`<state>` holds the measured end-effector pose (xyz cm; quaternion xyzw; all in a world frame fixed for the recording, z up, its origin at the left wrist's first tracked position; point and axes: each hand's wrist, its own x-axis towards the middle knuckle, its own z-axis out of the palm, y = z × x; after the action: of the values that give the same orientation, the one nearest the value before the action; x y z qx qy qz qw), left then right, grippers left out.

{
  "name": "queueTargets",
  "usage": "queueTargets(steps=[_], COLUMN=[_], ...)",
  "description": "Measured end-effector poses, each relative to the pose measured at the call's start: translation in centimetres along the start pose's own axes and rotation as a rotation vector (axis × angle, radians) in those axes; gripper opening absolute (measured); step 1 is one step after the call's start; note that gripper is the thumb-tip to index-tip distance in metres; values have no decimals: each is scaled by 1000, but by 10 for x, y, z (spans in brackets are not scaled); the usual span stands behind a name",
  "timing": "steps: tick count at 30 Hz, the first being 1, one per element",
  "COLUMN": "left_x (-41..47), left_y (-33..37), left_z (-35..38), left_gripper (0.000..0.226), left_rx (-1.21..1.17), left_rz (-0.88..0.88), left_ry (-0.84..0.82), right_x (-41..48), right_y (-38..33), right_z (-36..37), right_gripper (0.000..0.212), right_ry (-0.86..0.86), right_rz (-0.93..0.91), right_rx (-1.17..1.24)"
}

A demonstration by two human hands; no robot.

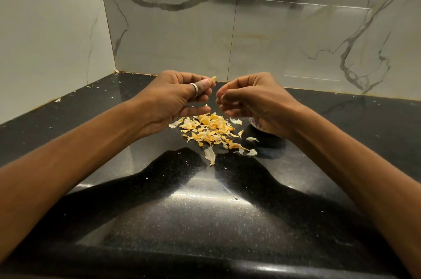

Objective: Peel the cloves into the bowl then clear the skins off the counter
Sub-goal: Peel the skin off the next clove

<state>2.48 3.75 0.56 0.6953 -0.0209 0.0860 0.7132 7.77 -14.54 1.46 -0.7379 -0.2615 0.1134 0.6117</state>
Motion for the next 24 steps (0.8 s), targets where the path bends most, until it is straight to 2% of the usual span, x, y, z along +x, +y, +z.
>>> queueTargets(steps=[6, 12, 18, 24], left_x=[0, -2, -2, -3], left_y=[-1, -2, -1, -1], left_z=[1, 3, 1, 1], left_gripper=[18, 17, 19, 20], left_rx=[14, -3, -68, 7], left_rz=[-26, -51, -103, -54], left_ry=[-17, -49, -91, -78], right_x=[-1, 0, 0, 2], right_y=[1, 4, 4, 6], right_z=[1, 2, 1, 1], right_gripper=[10, 18, 12, 10], right_ry=[32, 6, 3, 57], right_rz=[-94, -154, -170, -186], right_rx=[-121, -81, -70, -69])
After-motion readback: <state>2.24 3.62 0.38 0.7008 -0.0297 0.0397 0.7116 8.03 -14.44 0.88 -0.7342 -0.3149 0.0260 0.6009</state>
